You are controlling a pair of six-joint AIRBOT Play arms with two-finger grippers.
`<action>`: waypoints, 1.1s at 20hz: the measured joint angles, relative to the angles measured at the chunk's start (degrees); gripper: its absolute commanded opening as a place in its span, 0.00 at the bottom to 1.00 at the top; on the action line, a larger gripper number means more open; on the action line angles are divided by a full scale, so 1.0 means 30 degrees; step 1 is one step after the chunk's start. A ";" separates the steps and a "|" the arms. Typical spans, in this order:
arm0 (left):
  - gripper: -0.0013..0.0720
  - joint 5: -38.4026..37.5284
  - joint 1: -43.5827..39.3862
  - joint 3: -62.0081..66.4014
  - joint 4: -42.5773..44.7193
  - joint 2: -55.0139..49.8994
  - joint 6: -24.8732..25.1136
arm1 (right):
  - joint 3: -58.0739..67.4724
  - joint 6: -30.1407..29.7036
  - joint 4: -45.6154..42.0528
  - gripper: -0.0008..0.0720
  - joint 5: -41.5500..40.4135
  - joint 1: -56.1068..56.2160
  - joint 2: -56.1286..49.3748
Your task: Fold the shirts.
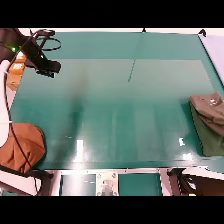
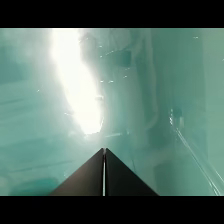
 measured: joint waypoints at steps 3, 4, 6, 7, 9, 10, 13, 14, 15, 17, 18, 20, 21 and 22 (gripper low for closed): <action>0.05 0.0124 0.0000 0.0000 -0.0051 0.0000 0.0000 | -0.2018 0.0415 -0.1399 0.65 -0.0153 -0.0051 -0.0233; 0.05 0.0131 0.0000 0.0000 -0.0066 0.0000 0.0000 | -0.2142 0.0568 -0.1654 0.48 -0.0175 -0.0022 -0.0299; 0.05 0.0153 0.0000 -0.0007 -0.0087 0.0000 0.0000 | -0.1494 0.0765 -0.1290 0.23 -0.0248 0.0452 -0.0372; 0.05 0.0160 0.0000 0.0000 -0.0117 0.0000 0.0000 | -0.0831 0.0765 -0.0729 0.10 -0.0277 0.0852 -0.0393; 0.05 0.0138 0.0000 0.0000 -0.0138 0.0058 -0.0007 | 0.0896 0.0605 0.0736 0.04 -0.0539 0.2135 -0.0372; 0.05 0.0087 0.0000 -0.0007 -0.0291 0.0168 -0.0066 | 0.1712 0.0488 0.1588 0.04 -0.0874 0.3060 -0.0204; 0.05 -0.0066 0.0000 -0.0809 -0.1370 0.1129 -0.0342 | 0.2601 -0.0022 0.3155 0.04 -0.2543 0.6586 0.1071; 0.05 -0.0007 0.0000 -0.1603 -0.2004 0.1821 -0.0437 | 0.2266 -0.0299 0.3439 0.04 -0.3126 0.7868 0.1719; 0.05 0.0182 -0.0007 -0.2637 -0.2572 0.2630 -0.0546 | 0.1603 -0.0525 0.3563 0.04 -0.3657 0.9165 0.2477; 0.05 0.0794 -0.0007 -0.5697 -0.3541 0.4779 -0.0750 | -0.0801 -0.0933 0.3832 0.04 -0.4918 1.1956 0.4357; 0.05 0.1217 -0.0007 -0.7643 -0.3956 0.6142 -0.0911 | -0.2492 -0.1035 0.3905 0.04 -0.5559 1.3369 0.5472; 0.05 0.2171 -0.0007 -1.1766 -0.4554 0.8990 -0.1253 | -0.6040 -0.1100 0.3978 0.04 -0.7082 1.6028 0.7635; 0.05 0.2645 -0.0007 -1.3741 -0.4779 1.0338 -0.1428 | -0.7766 -0.1042 0.4087 0.04 -0.7832 1.7296 0.8633; 0.05 0.3118 -0.0007 -1.5744 -0.4962 1.1686 -0.1617 | -0.9151 -0.0976 0.4175 0.04 -0.8495 1.8316 0.9398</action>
